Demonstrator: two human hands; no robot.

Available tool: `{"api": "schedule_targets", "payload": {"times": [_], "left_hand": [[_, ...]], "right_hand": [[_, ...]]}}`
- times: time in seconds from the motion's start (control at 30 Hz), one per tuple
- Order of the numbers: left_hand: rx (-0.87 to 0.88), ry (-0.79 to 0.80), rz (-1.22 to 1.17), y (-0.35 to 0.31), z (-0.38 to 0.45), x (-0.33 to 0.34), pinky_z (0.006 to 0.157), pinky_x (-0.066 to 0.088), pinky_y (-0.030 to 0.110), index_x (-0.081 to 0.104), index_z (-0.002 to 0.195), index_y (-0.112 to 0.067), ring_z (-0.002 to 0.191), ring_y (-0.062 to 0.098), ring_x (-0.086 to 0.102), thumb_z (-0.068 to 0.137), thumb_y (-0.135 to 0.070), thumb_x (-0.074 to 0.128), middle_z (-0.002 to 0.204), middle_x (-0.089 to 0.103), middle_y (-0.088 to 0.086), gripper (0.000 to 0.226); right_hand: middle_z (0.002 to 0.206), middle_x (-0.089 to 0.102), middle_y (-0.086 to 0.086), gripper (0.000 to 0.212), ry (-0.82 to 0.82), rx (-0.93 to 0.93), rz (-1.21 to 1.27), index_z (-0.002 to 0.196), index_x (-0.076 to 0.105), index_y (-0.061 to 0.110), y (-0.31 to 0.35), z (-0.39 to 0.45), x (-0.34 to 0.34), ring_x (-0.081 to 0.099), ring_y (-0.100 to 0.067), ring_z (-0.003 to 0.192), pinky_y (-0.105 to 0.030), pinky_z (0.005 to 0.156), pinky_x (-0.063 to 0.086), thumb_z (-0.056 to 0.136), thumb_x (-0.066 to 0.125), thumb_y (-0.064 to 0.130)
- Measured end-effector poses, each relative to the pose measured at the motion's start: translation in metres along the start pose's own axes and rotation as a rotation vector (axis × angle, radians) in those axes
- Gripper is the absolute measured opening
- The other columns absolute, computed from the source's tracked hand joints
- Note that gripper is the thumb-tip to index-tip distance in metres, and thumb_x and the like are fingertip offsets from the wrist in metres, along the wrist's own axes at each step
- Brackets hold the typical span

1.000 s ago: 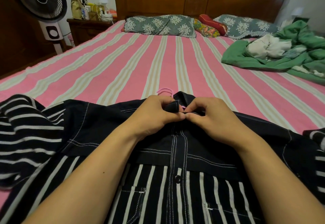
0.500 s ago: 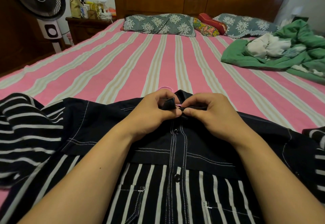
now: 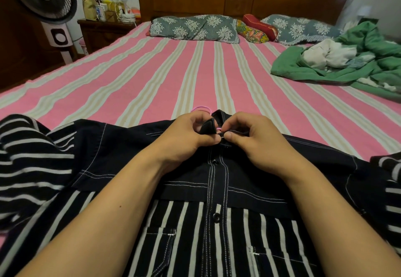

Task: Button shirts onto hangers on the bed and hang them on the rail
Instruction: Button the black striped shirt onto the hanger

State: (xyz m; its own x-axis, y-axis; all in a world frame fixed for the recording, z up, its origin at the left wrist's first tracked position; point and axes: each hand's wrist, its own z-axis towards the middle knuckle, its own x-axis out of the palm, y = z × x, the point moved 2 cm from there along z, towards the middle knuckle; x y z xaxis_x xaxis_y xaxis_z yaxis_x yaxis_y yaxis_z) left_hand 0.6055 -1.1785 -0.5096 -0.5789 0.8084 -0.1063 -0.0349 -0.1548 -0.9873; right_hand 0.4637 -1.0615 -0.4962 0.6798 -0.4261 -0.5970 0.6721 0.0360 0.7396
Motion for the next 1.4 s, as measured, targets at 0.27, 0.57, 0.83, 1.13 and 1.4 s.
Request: {"api": "schedule_targets", "payload": {"times": [0.27,0.57,0.83,1.13,1.4], "left_hand": [[-0.045,0.112,-0.157,0.0,-0.002,-0.002,0.085,0.051,0.03,0.059,0.089,-0.012,0.082,0.017,0.063,0.085,0.01,0.07,0.083,0.065,0.002,0.026],[0.016,-0.016,0.174,-0.002,-0.001,0.005,0.077,0.049,0.036,0.047,0.093,-0.005,0.076,0.018,0.057,0.08,0.007,0.078,0.082,0.063,0.015,0.036],[0.0,-0.061,0.436,-0.004,-0.001,-0.007,0.083,0.053,0.033,0.069,0.101,-0.019,0.084,0.013,0.071,0.08,-0.016,0.084,0.094,0.076,0.005,0.027],[0.125,-0.091,0.699,-0.019,-0.002,-0.003,0.083,0.048,0.037,0.069,0.085,-0.025,0.089,0.014,0.061,0.088,-0.026,0.072,0.082,0.068,-0.004,0.004],[-0.324,0.157,1.116,-0.06,-0.022,-0.033,0.078,0.052,0.028,0.077,0.095,-0.028,0.089,0.017,0.068,0.091,-0.013,0.062,0.086,0.074,-0.008,0.022]], "right_hand": [[0.091,0.074,0.003,0.015,-0.015,0.012,0.116,0.093,0.072,0.019,0.002,0.0,0.001,0.07,-0.011,0.09,-0.025,0.086,0.054,0.092,0.07,0.005],[0.092,0.073,-0.002,0.018,-0.037,0.132,0.115,0.099,0.07,0.022,-0.006,0.002,0.001,0.069,-0.018,0.091,-0.036,0.089,0.055,0.091,0.07,0.006],[0.084,0.075,0.006,0.012,-0.002,0.18,-0.007,0.089,0.076,0.022,-0.005,0.0,-0.007,0.07,-0.007,0.084,-0.025,0.084,0.054,0.089,0.074,0.009],[0.084,0.07,0.011,0.013,0.144,0.269,-0.384,0.078,0.069,0.031,0.0,0.0,-0.002,0.065,-0.011,0.087,-0.027,0.079,0.049,0.09,0.072,0.026],[0.061,0.072,0.006,0.054,-0.137,0.496,-0.189,0.079,0.074,0.016,0.008,0.001,-0.015,0.069,-0.015,0.077,-0.03,0.08,0.051,0.097,0.049,0.06]]}}
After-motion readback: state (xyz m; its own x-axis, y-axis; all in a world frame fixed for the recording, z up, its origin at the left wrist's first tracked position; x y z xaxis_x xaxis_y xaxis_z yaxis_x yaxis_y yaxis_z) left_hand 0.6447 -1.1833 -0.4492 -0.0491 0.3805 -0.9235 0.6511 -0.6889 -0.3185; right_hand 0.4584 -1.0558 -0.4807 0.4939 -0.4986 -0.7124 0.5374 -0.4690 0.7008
